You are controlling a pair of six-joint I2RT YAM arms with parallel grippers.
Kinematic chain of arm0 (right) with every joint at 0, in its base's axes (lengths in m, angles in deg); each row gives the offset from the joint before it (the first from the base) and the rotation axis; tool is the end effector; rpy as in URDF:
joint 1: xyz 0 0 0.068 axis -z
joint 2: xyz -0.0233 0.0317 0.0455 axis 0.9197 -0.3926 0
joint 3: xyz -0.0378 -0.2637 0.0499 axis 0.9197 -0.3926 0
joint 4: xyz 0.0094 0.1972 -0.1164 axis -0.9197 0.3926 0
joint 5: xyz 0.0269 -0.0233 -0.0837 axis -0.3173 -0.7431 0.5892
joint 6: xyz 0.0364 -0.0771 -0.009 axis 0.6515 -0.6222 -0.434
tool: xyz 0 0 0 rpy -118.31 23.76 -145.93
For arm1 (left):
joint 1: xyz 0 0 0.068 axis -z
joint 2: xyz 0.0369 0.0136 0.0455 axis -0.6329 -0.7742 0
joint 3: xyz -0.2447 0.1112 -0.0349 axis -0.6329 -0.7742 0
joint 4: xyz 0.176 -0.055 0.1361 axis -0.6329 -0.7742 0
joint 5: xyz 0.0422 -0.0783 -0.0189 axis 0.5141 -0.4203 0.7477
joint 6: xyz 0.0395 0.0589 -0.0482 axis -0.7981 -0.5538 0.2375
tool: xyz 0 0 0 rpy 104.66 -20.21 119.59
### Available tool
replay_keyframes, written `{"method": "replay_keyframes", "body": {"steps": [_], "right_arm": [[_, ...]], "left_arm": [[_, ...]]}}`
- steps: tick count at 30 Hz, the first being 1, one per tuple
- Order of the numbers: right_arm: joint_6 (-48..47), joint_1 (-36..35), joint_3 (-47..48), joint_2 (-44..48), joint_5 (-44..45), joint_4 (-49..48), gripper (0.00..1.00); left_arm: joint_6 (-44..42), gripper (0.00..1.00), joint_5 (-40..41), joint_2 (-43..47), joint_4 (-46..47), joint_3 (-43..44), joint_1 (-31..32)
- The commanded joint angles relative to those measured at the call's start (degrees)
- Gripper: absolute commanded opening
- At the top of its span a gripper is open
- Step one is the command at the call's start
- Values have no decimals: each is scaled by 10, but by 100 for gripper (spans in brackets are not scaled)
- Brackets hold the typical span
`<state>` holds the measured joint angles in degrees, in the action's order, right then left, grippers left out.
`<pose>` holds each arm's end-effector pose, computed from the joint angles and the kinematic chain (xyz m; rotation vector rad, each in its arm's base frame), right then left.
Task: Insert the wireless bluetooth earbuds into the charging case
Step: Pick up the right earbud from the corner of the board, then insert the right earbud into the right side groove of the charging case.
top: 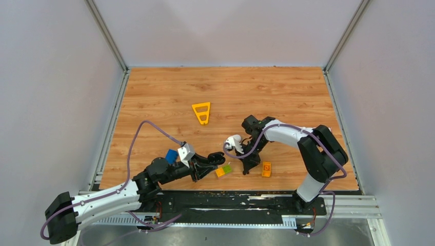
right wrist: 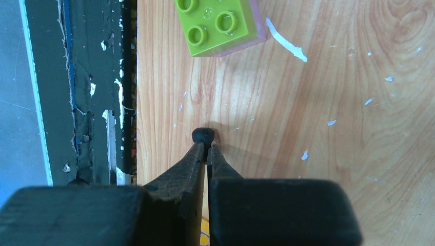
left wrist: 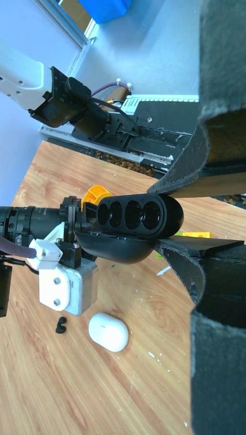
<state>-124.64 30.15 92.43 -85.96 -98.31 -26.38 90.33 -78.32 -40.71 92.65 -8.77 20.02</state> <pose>0.1638 0.1839 0.1479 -2.0835 1.9857 1.0677 0.0730 -0.1467 0.2189 0.7028 1.5193 -1.1889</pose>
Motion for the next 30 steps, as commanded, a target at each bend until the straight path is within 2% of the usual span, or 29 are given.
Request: {"method": "replay_keyframes", "body": {"steps": [1, 13, 22, 30], "right_arm": [[-11, -2, 22, 33, -16, 20, 2], [20, 53, 74, 175, -39, 53, 0], [127, 71, 128, 251, -207, 10, 0], [158, 70, 160, 254, -268, 0, 0]], "left_arm": [[-6, 0, 5, -2, 16, 12, 4], [-4, 0, 4, -34, 40, 14, 4], [4, 0, -1, -99, 131, 3, 4], [-5, 0, -46, -172, 238, -2, 3]]}}
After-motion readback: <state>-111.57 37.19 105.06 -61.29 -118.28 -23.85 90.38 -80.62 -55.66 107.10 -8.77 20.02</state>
